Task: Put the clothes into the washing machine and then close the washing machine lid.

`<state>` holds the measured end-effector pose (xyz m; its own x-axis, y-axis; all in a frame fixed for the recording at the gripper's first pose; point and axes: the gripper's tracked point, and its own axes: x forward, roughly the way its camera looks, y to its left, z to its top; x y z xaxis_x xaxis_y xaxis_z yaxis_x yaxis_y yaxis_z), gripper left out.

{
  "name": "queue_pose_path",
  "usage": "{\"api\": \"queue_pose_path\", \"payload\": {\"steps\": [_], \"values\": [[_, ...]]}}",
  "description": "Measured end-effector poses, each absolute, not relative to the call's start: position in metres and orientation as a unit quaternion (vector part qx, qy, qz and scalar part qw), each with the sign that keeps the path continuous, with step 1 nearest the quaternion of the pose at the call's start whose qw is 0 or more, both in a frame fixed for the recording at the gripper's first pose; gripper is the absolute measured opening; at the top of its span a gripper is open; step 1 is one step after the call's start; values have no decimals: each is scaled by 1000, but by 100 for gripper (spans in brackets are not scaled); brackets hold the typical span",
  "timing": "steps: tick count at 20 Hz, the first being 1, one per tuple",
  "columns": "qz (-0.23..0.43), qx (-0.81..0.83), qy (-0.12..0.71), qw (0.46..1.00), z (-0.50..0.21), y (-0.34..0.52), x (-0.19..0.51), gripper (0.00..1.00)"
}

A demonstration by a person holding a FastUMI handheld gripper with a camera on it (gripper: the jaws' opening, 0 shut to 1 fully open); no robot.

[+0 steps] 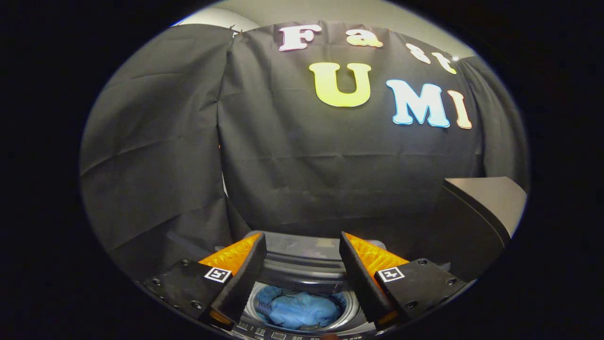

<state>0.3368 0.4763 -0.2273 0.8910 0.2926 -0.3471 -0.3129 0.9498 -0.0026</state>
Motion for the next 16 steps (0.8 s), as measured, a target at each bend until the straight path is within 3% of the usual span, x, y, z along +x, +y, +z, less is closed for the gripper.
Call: {"api": "queue_pose_path", "payload": {"steps": [7,16], "values": [[176,-29,200,963,-270,477,288,97],[202,-30,114,972,-176,466,231,96]]}}
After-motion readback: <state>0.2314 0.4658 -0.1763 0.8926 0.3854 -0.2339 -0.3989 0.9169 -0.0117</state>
